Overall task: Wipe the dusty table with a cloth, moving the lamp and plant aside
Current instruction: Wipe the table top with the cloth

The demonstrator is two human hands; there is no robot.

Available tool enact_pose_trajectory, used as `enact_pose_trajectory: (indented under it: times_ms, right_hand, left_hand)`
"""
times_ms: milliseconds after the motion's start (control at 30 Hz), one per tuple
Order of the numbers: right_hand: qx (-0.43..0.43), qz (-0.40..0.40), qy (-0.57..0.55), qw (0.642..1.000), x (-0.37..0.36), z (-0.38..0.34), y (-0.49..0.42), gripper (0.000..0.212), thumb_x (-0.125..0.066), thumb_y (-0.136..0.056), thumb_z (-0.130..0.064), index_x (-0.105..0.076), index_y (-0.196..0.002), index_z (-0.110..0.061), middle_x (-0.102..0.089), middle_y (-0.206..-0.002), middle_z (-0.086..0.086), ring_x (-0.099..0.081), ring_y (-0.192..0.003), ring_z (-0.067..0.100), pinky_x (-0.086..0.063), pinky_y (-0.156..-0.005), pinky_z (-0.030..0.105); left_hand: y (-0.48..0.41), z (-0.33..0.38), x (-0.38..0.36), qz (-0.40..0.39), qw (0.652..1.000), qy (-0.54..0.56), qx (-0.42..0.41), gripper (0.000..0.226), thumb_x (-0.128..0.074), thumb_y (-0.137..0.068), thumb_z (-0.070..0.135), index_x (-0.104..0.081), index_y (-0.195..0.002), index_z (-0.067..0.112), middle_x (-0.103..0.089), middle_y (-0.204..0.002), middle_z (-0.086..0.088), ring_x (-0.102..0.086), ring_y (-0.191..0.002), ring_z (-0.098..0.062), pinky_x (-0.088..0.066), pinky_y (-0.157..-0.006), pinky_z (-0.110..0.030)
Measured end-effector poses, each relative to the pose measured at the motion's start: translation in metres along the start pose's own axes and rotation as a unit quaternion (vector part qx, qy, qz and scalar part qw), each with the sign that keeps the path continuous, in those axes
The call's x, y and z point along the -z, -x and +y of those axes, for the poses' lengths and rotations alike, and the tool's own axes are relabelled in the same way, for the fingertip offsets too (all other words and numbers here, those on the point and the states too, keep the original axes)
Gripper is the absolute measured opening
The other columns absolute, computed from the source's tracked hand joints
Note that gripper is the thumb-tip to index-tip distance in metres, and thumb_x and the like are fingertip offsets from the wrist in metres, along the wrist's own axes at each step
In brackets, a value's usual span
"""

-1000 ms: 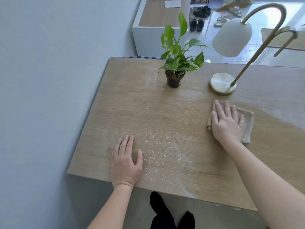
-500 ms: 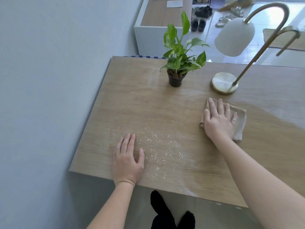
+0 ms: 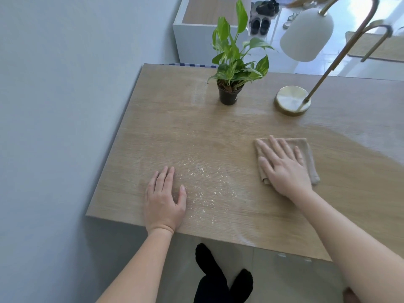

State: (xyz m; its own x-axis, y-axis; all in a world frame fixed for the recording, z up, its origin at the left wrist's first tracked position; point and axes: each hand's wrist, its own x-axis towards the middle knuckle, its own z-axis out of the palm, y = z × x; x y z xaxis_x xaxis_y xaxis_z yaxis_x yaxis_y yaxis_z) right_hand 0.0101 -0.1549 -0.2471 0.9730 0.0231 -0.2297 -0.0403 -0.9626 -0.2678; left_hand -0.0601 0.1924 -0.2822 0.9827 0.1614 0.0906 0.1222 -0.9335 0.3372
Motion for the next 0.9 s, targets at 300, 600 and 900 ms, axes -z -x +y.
enact_pose_trajectory:
  times_ms: [300,600,900]
  right_hand:
    - [-0.041,0.000,-0.030,0.999,-0.019,-0.070,-0.033,0.058,-0.007,-0.108,-0.063,0.007,-0.164,-0.054,0.016,-0.175,-0.012,0.016,-0.162,0.018,0.011,-0.130,0.054]
    - [0.135,-0.054,0.030,0.989,-0.030,-0.013,0.101,0.053,-0.012,-0.110,-0.065,0.009,-0.159,-0.064,0.013,-0.173,-0.025,0.019,-0.160,0.004,0.008,-0.132,0.047]
    - [-0.108,-0.008,-0.032,0.994,-0.026,-0.041,0.021,0.059,-0.009,-0.108,-0.063,0.006,-0.164,-0.053,0.016,-0.175,-0.012,0.016,-0.162,0.017,0.012,-0.129,0.053]
  left_hand:
    - [0.002,0.003,0.001,0.002,1.000,0.006,0.001,0.065,-0.044,-0.102,0.053,-0.050,-0.159,0.023,-0.048,-0.165,0.004,-0.034,-0.156,-0.021,-0.032,-0.128,-0.045]
    - [0.003,0.001,0.000,-0.004,1.000,-0.002,0.002,0.066,-0.041,-0.103,0.054,-0.047,-0.161,0.024,-0.045,-0.167,0.005,-0.033,-0.157,-0.020,-0.029,-0.130,-0.043]
    - [0.004,0.000,-0.001,-0.001,1.000,0.002,-0.001,0.066,-0.040,-0.103,0.055,-0.048,-0.160,0.023,-0.047,-0.166,0.002,-0.034,-0.157,-0.022,-0.031,-0.128,-0.047]
